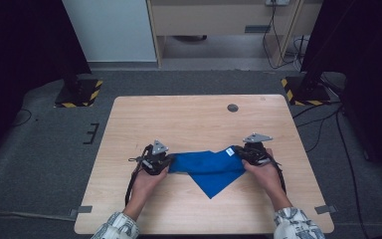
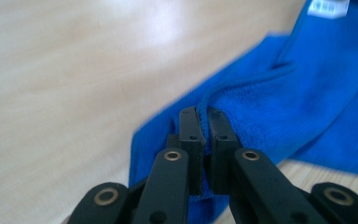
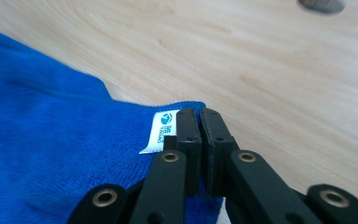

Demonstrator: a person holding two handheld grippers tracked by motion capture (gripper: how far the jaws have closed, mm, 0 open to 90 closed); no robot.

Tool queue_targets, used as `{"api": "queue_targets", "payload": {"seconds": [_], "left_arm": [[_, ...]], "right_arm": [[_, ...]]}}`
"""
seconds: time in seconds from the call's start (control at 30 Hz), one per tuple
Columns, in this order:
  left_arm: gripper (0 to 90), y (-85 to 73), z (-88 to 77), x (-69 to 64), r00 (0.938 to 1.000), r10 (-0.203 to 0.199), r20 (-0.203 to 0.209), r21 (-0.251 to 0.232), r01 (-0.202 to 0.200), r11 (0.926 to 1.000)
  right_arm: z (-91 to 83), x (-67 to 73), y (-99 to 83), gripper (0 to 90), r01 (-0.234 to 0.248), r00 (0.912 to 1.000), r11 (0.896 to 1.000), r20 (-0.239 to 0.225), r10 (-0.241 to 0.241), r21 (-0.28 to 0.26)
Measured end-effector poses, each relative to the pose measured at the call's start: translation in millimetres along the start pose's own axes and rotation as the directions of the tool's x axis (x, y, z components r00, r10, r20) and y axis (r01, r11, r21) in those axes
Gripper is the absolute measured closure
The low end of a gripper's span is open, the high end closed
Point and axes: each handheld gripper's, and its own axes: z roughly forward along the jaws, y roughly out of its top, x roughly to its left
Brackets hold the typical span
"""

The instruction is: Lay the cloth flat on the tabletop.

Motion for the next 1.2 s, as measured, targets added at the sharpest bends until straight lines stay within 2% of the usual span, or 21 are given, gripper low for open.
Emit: {"api": "queue_targets", "payload": {"seconds": [0.2, 0.4, 0.8, 0.97, 1.2], "left_arm": [[86.9, 18.2, -9.7, -0.8, 0.9997, 0.019, -0.013, -0.059, -0.019, 0.998], [87.0, 38.8, -10.7, 3.8, 0.9992, 0.028, -0.029, -0.079, -0.03, 0.9965], [87.1, 66.0, -17.2, 7.7, 0.9977, 0.047, -0.048, -0.113, -0.052, 0.9922], [87.2, 74.3, -19.5, 11.8, 0.9982, 0.037, -0.048, -0.136, -0.044, 0.9898], [87.3, 81.4, -29.7, 19.4, 0.9981, 0.021, -0.058, -0.166, -0.03, 0.9856]], "right_arm": [[-28.5, -2.6, 10.6, 87.3, -0.007, 0.9999, 0.997, -0.014, 0.006, -0.08], [-47.7, -6.5, 20.9, 87.5, -0.007, 0.9999, 0.991, -0.009, 0.006, -0.137], [-72.0, -1.5, 43.2, 87.6, 0.027, 0.9996, 0.98, 0.006, -0.027, -0.197], [-85.2, 1.6, 53.4, 87.7, 0.048, 0.9989, 0.973, 0.014, -0.046, -0.228], [-94.5, -2.4, 61.4, 87.7, 0.06, 0.9979, 0.971, 0.037, -0.053, -0.233]]}}
